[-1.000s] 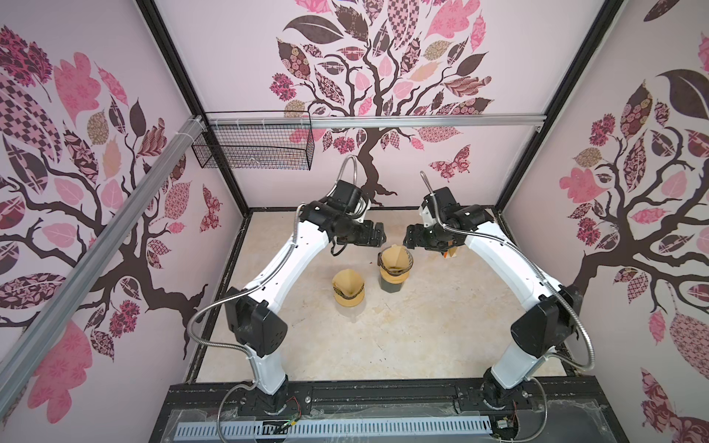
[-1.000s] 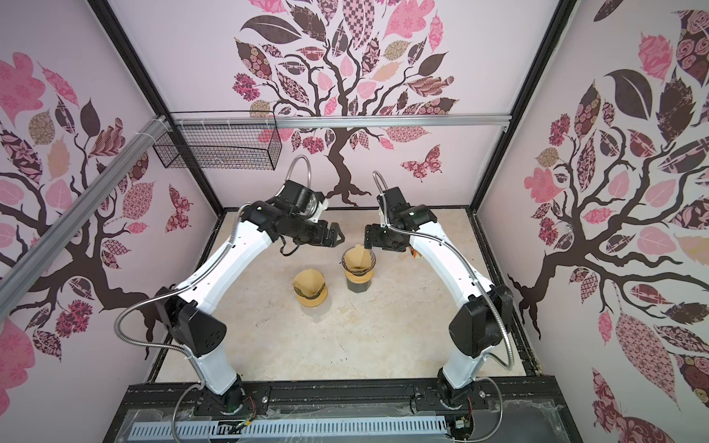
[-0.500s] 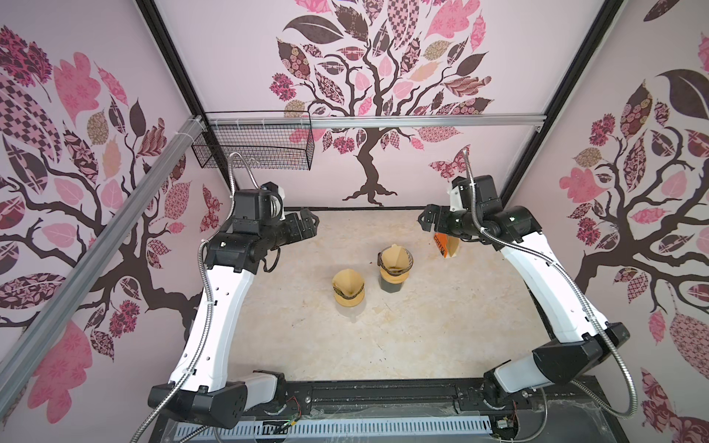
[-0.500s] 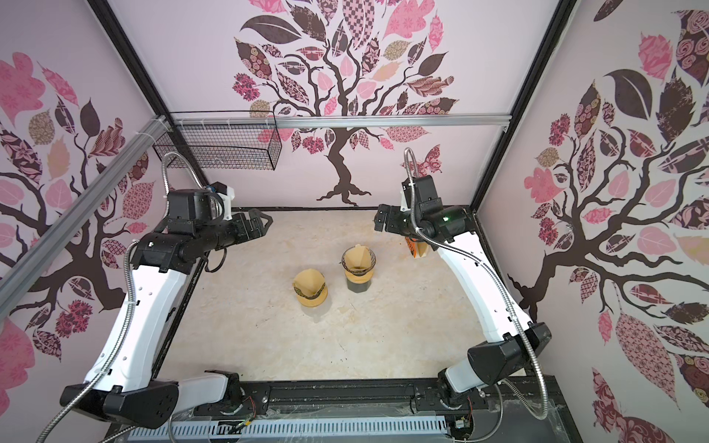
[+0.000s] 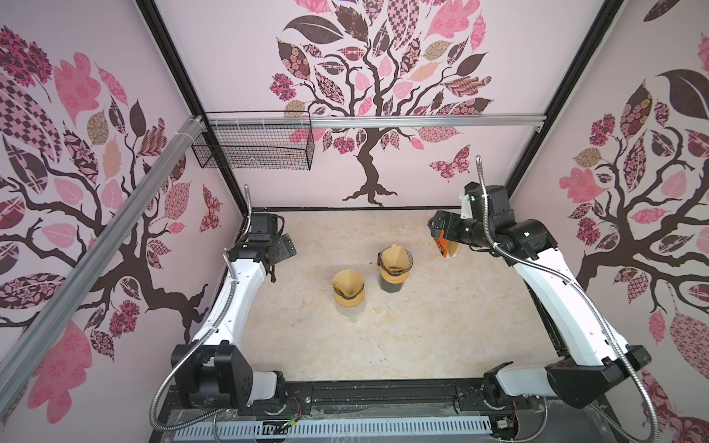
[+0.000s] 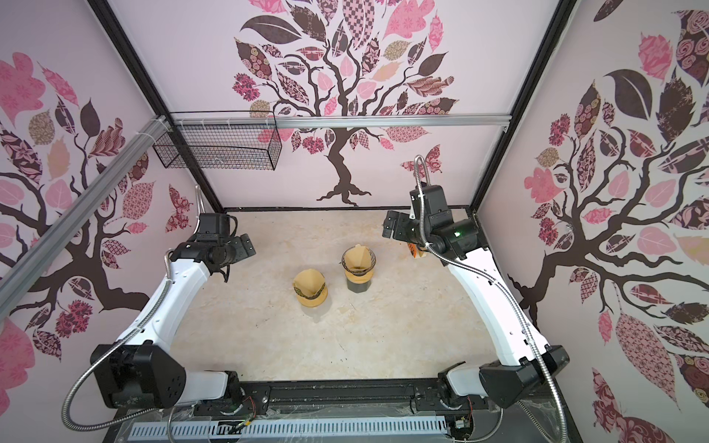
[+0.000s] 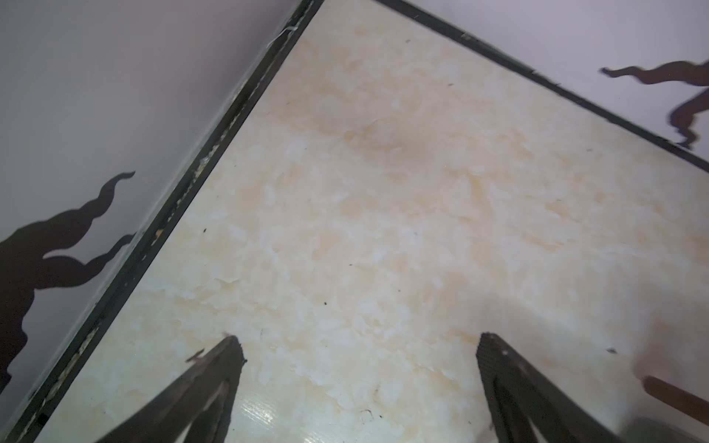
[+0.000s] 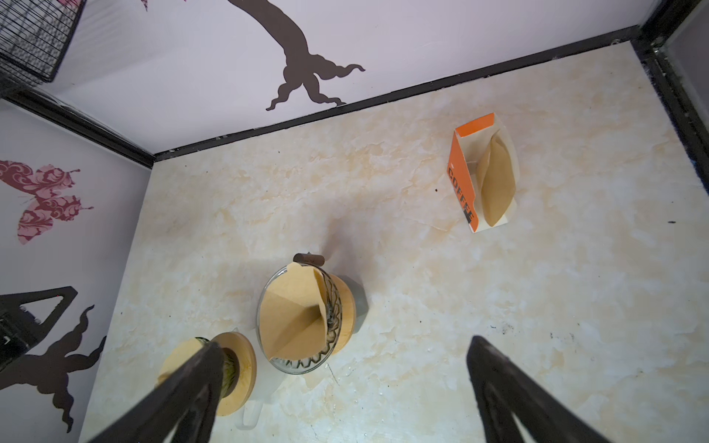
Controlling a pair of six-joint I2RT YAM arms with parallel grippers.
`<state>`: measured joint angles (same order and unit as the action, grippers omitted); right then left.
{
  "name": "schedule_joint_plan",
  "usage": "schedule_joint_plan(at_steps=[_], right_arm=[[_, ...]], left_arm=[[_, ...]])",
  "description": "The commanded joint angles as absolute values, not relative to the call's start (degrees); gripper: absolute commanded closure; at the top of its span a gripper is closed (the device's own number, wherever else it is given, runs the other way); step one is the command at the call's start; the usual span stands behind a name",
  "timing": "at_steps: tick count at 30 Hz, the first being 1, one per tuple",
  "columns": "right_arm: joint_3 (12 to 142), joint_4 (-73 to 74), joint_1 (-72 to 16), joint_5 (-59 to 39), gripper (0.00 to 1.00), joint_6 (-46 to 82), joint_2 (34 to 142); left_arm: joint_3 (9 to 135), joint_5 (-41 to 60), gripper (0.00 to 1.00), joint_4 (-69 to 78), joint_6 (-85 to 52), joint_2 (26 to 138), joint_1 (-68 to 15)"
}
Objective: Place the coffee filter in the dripper
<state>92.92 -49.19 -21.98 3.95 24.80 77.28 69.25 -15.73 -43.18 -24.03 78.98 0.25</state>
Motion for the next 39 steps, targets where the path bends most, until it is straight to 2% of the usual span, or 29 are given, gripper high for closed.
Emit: schedule_joint_plan(at_steps=[1,5,13,15,19,24,28,32,35,39], right_arm=[[88.2,-42.5,-21.7,6.2,0.0,22.2,72.7],[83.2,-37.4,-21.7,6.2,0.0,21.9,69.9],[79.9,-34.1,-21.7,4.2,0.0,20.3,68.7],[79.4,-34.2,-21.7,4.4,0.0,19.4,68.8],[75.7,-31.8,-20.9,5.3,0.0,19.1,67.6],[72.7,-29.2,-20.2,8.4,0.0,17.2,67.9],[64.7,-21.7,-12.6,5.8,0.0,19.9,67.3],[60.0,-13.9,-11.3,10.8,0.0,16.8,68.9],[54.8,-5.0,-10.4,12.2,0.0,14.8,69.3],[47.0,5.2,-8.1,12.2,0.0,14.7,68.3]], left_arm=[[61.9,-22.6,0.02,-33.3,-22.8,78.1,2.6],[56.4,-25.2,0.02,-25.3,-17.2,79.2,3.5],[37.8,-23.4,0.02,7.5,-12.4,78.6,4.0],[37.3,-22.1,0.02,8.7,-13.0,79.5,4.0],[33.2,-22.3,0.02,20.9,-13.2,80.7,4.0],[32.1,-20.1,0.02,29.4,-9.7,87.4,2.7],[28.6,-16.2,0.02,36.1,-5.3,87.2,0.5],[26.0,-15.7,0.02,41.3,-4.8,87.3,0.2],[19.8,-17.4,0.02,57.9,-4.2,91.6,-0.2],[20.7,-17.3,0.02,54.8,-4.1,90.5,-0.3]])
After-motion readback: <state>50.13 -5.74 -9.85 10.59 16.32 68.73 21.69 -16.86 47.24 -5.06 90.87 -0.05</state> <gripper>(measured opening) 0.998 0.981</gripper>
